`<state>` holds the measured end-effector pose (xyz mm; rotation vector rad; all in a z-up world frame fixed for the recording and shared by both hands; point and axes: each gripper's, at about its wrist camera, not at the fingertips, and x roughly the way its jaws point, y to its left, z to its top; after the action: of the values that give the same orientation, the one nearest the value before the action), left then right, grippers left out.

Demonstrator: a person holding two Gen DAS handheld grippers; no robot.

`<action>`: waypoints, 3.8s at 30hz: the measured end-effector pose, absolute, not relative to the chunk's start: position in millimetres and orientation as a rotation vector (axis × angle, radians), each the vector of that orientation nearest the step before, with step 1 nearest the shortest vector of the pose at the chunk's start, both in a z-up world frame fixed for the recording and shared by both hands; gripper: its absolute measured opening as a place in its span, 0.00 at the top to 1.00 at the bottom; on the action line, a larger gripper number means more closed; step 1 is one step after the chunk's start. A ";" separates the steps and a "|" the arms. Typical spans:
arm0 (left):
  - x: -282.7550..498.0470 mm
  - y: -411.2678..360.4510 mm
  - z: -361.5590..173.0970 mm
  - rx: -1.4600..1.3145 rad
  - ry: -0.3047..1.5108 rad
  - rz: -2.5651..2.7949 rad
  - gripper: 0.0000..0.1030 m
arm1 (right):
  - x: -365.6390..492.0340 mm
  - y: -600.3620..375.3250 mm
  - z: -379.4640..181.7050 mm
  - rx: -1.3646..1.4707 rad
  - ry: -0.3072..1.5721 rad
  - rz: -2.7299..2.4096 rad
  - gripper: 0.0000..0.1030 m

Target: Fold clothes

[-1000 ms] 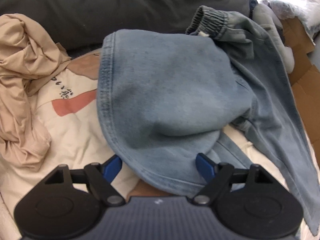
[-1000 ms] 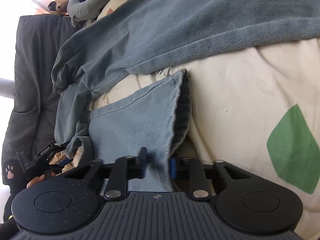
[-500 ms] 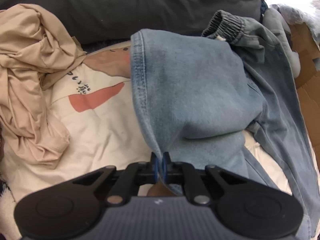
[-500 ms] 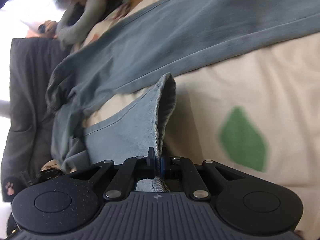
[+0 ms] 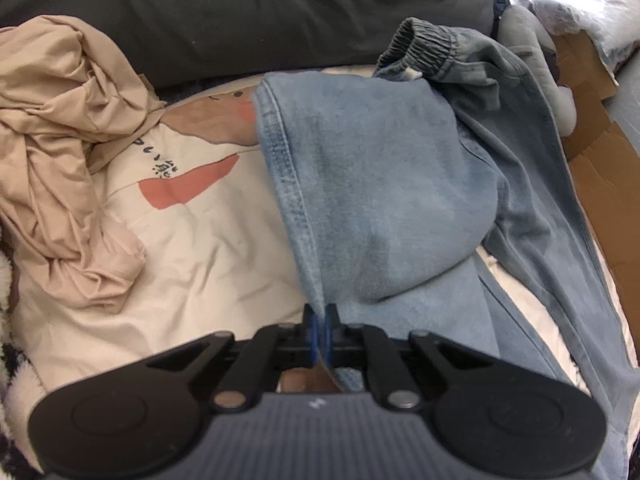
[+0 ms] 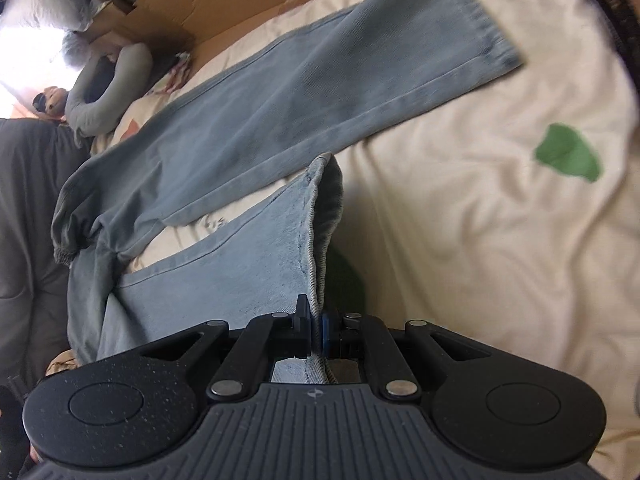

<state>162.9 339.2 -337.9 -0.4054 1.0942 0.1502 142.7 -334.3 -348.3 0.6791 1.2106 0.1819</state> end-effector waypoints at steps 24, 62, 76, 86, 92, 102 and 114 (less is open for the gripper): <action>103.7 263.8 -321.3 -0.429 1.211 -0.051 0.97 | 36.1 -434.1 -311.9 0.702 1.132 -0.132 0.98; 172.6 368.7 -296.8 -0.453 1.026 0.202 0.56 | 109.9 -388.0 -278.4 0.512 1.149 0.033 0.72; 248.6 353.4 -325.5 -0.397 1.000 0.202 0.56 | 239.6 -237.9 -325.6 0.263 1.204 0.448 0.72; 252.0 319.9 -317.4 -0.508 0.953 0.039 0.53 | 289.9 -151.9 -313.9 0.128 1.145 0.638 0.62; 253.4 306.7 -330.6 -0.532 0.970 -0.045 0.48 | 319.0 -90.2 -304.6 0.023 1.123 0.789 0.57; 242.6 311.9 -354.1 -0.688 0.943 -0.129 0.49 | 354.9 16.5 -271.2 -0.292 1.065 1.095 0.51; 233.0 323.9 -364.5 -0.762 0.793 -0.195 0.57 | 317.1 120.0 -252.2 -0.555 0.947 1.229 0.51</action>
<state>233.0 323.9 -364.5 -0.7618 0.7934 -0.1948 317.1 120.0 -252.2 -0.5551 0.9466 1.2291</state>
